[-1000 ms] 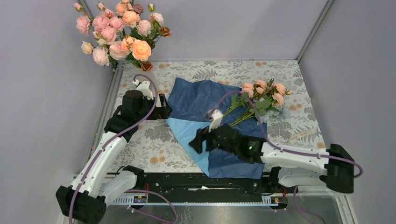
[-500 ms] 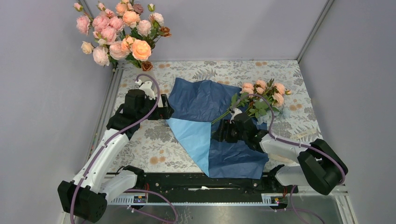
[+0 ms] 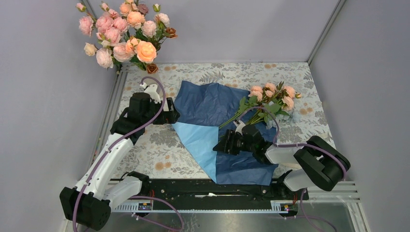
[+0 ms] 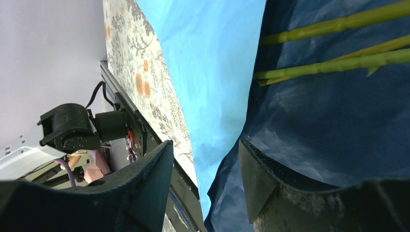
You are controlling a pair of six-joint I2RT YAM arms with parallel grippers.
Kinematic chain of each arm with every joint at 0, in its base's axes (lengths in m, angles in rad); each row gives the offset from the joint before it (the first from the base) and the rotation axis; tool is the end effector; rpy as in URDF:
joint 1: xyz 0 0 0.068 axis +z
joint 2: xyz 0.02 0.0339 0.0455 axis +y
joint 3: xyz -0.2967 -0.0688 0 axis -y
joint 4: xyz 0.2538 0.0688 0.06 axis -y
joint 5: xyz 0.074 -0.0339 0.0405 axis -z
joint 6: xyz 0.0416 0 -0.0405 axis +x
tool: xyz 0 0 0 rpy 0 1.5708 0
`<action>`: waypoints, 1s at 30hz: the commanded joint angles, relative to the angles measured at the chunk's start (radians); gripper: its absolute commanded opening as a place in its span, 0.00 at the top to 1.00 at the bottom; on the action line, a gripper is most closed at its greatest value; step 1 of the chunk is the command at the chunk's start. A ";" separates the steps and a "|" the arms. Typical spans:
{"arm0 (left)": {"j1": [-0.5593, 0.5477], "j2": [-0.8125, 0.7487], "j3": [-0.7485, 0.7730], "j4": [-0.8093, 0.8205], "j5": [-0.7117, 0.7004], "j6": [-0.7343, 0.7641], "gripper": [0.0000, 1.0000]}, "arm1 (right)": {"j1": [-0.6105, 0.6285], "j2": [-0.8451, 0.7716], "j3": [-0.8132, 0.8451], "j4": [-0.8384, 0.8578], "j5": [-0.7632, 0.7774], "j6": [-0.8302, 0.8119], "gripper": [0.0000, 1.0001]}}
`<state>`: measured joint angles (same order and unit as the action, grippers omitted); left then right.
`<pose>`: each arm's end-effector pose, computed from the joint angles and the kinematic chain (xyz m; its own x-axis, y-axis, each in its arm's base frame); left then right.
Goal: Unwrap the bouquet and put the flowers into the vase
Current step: Unfold the wrapping paper at the center of the board.
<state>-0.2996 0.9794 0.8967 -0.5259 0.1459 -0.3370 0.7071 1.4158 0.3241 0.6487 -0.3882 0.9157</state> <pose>0.1960 -0.0669 0.3328 -0.6498 -0.1417 -0.7468 0.2025 0.9147 -0.3497 0.1769 0.1718 0.1609 -0.8815 0.2122 -0.4218 -0.2663 0.5142 0.8153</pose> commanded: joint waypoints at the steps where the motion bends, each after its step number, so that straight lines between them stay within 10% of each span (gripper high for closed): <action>1: 0.005 -0.015 0.028 0.027 -0.009 0.004 0.04 | 0.038 0.047 0.009 0.085 -0.004 0.017 0.42; 16: 0.005 -0.025 0.030 0.027 0.011 0.003 0.04 | 0.158 0.123 0.050 0.189 0.057 0.079 0.47; 30: 0.005 -0.025 0.029 0.026 0.028 -0.002 0.04 | 0.423 -0.031 0.270 -0.315 0.383 -0.316 0.46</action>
<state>-0.2996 0.9760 0.8967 -0.5297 0.1532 -0.3370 1.0698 1.3556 0.5255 0.4362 -0.1024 0.7280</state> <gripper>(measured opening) 0.962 0.535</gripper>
